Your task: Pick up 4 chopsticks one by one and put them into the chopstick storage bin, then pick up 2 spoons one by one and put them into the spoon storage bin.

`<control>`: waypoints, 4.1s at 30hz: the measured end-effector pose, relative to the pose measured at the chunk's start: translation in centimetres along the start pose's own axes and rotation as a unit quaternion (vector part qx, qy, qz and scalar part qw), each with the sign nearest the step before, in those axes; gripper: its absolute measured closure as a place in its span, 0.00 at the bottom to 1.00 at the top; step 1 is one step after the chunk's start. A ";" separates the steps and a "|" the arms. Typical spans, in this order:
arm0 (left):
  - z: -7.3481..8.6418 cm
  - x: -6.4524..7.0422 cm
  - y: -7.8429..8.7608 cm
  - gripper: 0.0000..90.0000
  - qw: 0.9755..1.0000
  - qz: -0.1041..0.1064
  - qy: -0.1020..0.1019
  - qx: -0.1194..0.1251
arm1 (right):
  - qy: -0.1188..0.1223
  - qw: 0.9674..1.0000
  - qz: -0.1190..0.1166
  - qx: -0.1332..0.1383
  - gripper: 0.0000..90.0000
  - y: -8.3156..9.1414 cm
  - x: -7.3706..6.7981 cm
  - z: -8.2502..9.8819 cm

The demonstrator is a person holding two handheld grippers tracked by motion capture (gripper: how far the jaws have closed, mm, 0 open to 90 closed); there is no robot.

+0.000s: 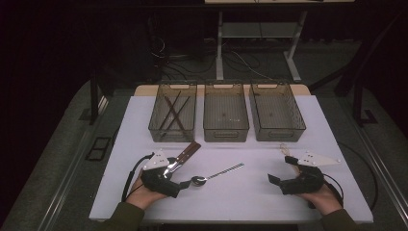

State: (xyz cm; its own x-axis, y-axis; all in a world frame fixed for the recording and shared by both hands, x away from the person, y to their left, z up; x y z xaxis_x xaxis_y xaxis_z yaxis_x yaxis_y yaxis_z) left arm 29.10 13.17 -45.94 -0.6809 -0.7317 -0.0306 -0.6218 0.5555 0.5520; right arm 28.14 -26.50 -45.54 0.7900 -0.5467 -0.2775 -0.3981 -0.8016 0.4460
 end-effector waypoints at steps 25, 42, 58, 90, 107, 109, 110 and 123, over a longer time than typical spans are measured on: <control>0.0 0.1 0.0 0.01 1.000 0.021 -0.011 -0.011 | -0.012 0.998 0.048 -0.034 0.05 2.9 2.1 -1.0; 0.0 0.1 0.1 0.01 1.000 0.022 -0.012 -0.013 | -0.044 0.990 0.102 -0.081 0.19 5.0 5.1 0.9; 0.0 0.1 0.0 0.02 1.000 0.018 -0.015 -0.013 | -0.076 0.983 0.097 -0.139 0.49 4.6 5.8 2.3; 0.0 0.1 0.0 0.02 1.000 0.017 -0.019 -0.013 | -0.079 0.978 0.104 -0.162 0.82 4.3 6.0 2.6; 0.0 0.1 0.0 0.02 1.000 0.017 -0.019 -0.012 | -0.072 0.984 0.094 -0.130 0.82 5.5 5.5 1.6; 0.0 0.1 0.0 0.02 1.000 0.018 -0.018 -0.011 | -0.069 0.985 0.094 -0.125 0.82 5.6 5.4 1.4; 0.0 0.1 0.0 0.02 1.000 0.018 -0.018 -0.012 | -0.066 0.986 0.091 -0.124 0.82 5.6 5.4 1.4; 0.0 0.2 0.0 0.02 1.000 0.020 -0.016 -0.011 | -0.043 0.992 0.071 -0.093 0.82 6.1 4.4 0.0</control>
State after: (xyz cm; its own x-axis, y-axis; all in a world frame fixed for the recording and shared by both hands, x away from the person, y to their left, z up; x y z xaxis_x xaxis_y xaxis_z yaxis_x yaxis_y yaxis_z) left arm 29.00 13.02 -45.91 -0.7168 -0.6964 -0.0340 -0.5854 0.5747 0.5719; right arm 29.17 -33.77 -44.06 0.6862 -0.6761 -0.2683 -0.4032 -0.6605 0.6334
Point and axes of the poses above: each handheld gripper's, and its own axes: y roughly backward along the jaws, z roughly out of its underside, x roughly to its right, the point moved 4 cm from there along -y, roughly forward along the jaws, and after that the axes turned 15 degrees about -z, right-handed, at the moved point
